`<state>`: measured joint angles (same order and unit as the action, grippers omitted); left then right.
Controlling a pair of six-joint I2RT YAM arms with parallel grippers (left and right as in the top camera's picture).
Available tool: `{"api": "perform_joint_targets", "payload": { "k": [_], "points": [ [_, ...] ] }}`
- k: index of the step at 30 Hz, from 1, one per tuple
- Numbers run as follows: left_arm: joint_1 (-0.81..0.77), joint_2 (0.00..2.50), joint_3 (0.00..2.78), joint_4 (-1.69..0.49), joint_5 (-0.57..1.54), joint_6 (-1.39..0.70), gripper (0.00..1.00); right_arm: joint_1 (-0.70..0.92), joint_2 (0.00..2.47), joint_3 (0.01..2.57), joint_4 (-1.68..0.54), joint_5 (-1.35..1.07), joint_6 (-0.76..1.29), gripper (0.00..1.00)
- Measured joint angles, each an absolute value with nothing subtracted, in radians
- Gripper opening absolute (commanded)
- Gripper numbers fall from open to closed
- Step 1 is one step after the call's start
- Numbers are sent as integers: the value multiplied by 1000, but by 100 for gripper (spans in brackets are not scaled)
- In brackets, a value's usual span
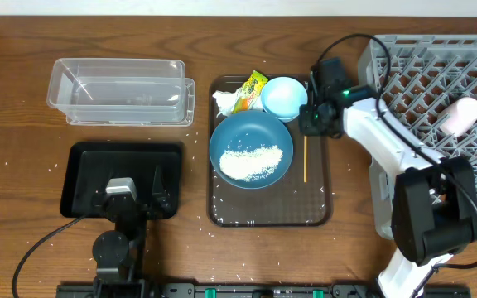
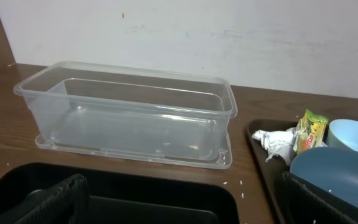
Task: Sort waste into correct bins and load items into the dishwasher rack
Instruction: 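Return the right gripper to the tray and grasp the remaining chopstick, then carry the chopstick into the grey rack and open the right gripper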
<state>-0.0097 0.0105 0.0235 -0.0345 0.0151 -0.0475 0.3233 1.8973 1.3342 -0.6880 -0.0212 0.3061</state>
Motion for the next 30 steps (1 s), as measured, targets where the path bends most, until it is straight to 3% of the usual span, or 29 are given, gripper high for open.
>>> {"api": "perform_joint_targets", "payload": {
  "k": [10, 22, 30],
  "points": [
    [-10, 10, 23, -35, 15, -47, 98, 356, 1897, 1201, -562, 81, 444, 27],
    [-9, 10, 23, -35, 15, -47, 98, 377, 1898, 1139, -469, 60, 467, 28],
    [-10, 10, 23, -35, 15, -47, 98, 385, 1898, 1129, -459, 71, 480, 22]
  ]
}}
